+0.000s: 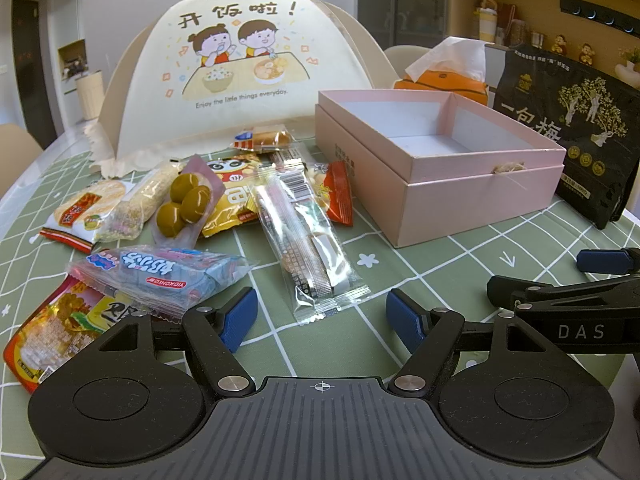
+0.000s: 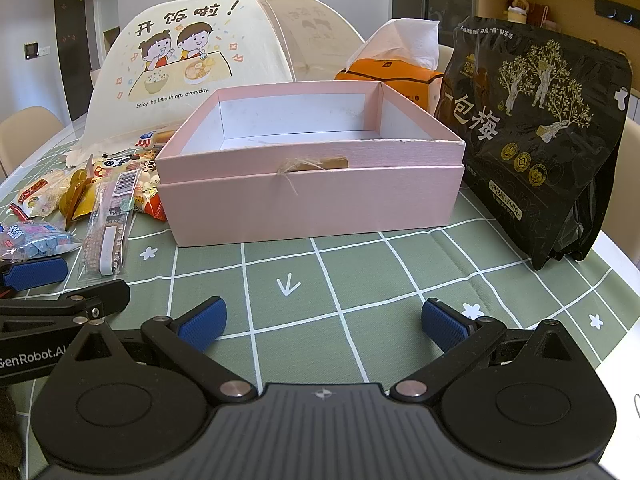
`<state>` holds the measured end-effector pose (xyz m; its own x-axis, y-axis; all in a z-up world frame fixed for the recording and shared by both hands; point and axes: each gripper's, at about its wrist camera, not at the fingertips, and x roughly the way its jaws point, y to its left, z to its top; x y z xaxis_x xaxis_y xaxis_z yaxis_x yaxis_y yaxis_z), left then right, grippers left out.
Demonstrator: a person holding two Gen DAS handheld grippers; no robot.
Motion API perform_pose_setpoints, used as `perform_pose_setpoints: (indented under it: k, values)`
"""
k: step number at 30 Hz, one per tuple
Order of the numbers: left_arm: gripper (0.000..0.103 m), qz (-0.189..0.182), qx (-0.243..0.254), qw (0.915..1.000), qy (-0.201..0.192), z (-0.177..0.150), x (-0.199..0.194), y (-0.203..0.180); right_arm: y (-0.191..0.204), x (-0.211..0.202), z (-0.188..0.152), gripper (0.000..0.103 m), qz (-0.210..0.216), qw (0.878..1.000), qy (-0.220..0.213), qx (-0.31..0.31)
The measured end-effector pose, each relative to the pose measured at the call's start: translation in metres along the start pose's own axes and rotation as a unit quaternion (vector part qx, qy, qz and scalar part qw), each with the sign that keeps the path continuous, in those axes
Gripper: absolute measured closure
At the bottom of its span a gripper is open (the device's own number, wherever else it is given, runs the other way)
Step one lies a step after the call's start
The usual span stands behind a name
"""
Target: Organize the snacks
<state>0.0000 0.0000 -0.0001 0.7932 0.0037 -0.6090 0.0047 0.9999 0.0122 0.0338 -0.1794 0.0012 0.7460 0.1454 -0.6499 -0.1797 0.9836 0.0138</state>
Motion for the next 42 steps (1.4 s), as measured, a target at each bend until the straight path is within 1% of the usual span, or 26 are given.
perform_pose_setpoints:
  k: [41,42]
  values:
    - [0.026,-0.001,0.000,1.0000,0.000,-0.0001,-0.0002,0.0001,0.0001,0.0008,-0.0037,0.000,0.000,1.000,0.000,0.001]
    - [0.026,-0.002,0.003,1.0000,0.000,-0.0001,-0.0003,-0.0001,-0.0008,0.0004,-0.0039,0.000,0.001,1.000,-0.006,0.002]
